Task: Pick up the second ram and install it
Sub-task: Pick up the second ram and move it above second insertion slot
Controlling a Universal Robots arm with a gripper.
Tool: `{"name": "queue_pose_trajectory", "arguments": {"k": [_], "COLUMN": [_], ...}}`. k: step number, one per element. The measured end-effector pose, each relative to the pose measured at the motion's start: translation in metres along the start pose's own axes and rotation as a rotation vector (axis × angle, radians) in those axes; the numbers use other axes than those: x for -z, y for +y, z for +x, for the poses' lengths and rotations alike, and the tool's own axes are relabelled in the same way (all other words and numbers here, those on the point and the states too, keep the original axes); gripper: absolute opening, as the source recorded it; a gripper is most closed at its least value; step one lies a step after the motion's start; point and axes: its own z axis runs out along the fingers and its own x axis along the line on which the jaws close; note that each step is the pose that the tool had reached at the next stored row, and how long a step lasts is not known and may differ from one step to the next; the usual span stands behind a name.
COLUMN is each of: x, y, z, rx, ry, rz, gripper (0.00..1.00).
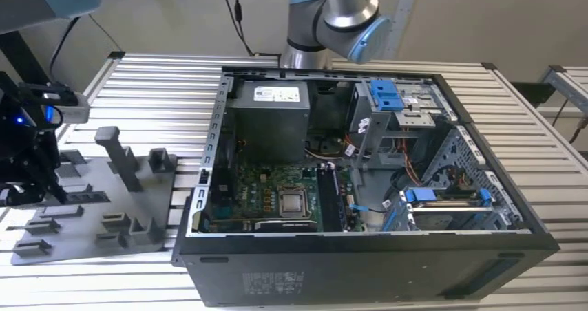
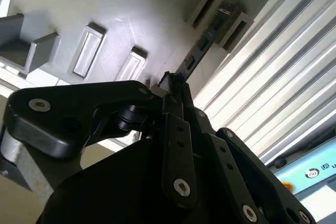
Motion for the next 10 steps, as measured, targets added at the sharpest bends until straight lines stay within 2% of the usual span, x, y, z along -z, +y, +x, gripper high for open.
{"name": "queue_pose_trajectory", "arguments": {"k": [3,8,10], "x": [0.0124,0.0197,0.0250], "y": [-0.0001,-0.0002,-0.0002], "z": [-0.0002,-0.0004,-0.0005], "rx": [0.000,0.000,0.000], "ry": [0.0001,-0.0001,0.0000], "rz": [-0.0001,0.0001,0.0000], "gripper": [0.14,0.14,0.14]}}
